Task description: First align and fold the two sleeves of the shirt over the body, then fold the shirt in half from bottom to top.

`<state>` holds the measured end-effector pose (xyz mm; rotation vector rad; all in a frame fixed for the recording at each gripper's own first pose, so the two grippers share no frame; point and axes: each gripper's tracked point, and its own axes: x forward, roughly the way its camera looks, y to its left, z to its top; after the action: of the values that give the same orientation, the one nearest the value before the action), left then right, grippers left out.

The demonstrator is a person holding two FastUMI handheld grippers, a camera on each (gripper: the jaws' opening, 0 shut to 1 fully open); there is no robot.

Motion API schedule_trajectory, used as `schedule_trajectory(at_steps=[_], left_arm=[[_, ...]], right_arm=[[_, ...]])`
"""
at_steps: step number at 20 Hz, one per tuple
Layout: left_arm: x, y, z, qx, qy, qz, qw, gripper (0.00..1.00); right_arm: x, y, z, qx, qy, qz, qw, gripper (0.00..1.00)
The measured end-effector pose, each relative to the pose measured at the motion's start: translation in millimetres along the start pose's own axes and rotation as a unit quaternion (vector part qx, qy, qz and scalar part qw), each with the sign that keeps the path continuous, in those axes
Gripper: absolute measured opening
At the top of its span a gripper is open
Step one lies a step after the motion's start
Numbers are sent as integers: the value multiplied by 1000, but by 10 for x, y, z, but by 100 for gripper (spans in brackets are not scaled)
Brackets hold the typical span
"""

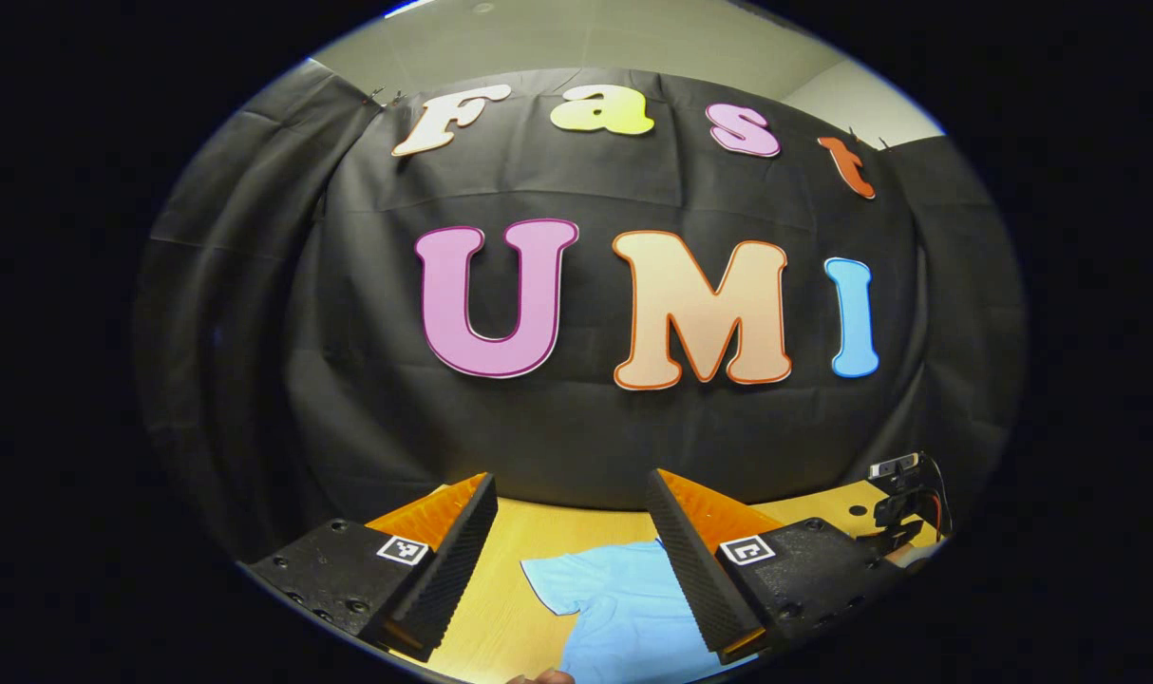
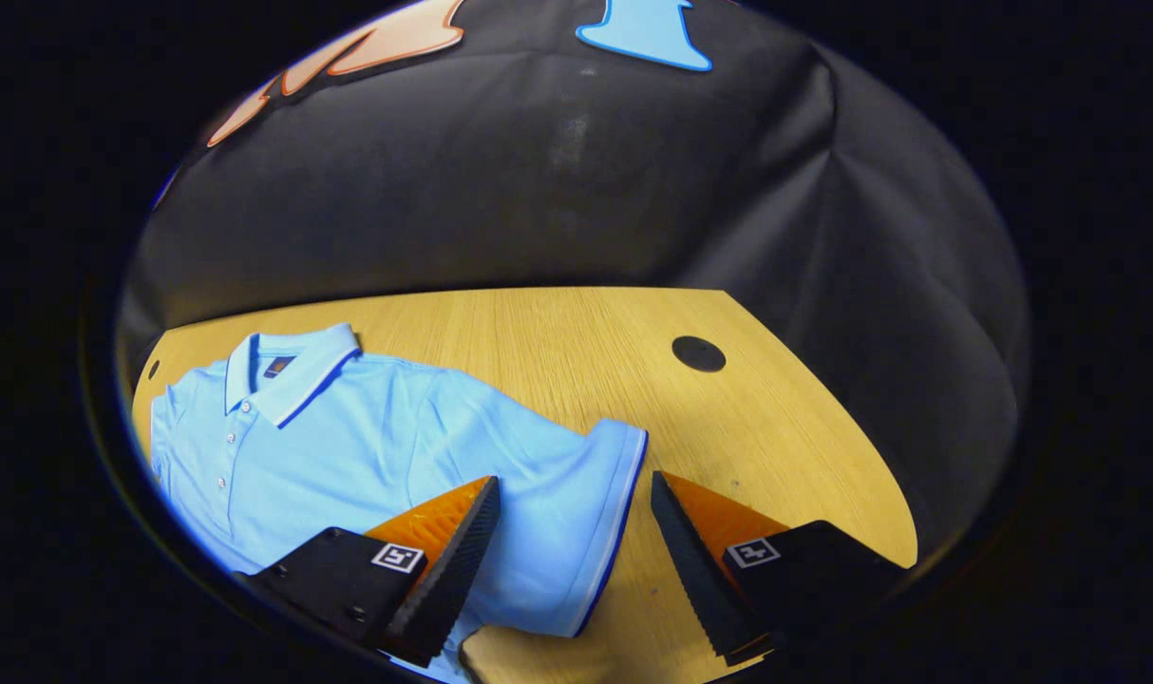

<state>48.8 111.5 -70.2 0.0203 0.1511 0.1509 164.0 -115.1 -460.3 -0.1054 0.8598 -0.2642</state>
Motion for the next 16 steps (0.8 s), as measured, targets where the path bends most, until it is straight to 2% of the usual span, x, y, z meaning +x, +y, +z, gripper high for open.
schedule_trajectory(at_steps=[3, 5, 6, 8, 10, 12, 13, 14, 16], left_arm=[[-7, 39, -25, -4, 4, 6, 1000, 95], [1, 34, -33, -6, 6, 8, 1000, 95], [-2, 20, -45, -7, 6, 8, 1000, 95], [14, -15, -41, -8, 8, 6, 1000, 95], [6, -42, -55, -10, 9, 2, 1000, 94], [18, -37, -28, -11, 5, 3, 1000, 95], [16, -17, -8, -11, 1, 5, 1000, 95], [6, -13, -5, -11, -2, 6, 1000, 95], [17, 9, 12, -11, -4, 7, 1000, 95]], right_arm=[[20, 6, -10, 25, 5, 1, 1000, 100], [13, 53, -31, 53, 15, 19, 998, 99], [8, 71, -29, 65, 15, 20, 998, 89], [25, 85, -30, 66, 11, 27, 997, 82], [14, 185, -8, 63, 6, 43, 997, 52], [-39, 240, -11, 51, 0, 36, 998, 9], [-25, 305, -28, 50, 3, 39, 998, 7], [-49, 348, -32, 54, 8, 44, 998, 0], [-88, 362, 3, 60, 9, 47, 997, 3]])
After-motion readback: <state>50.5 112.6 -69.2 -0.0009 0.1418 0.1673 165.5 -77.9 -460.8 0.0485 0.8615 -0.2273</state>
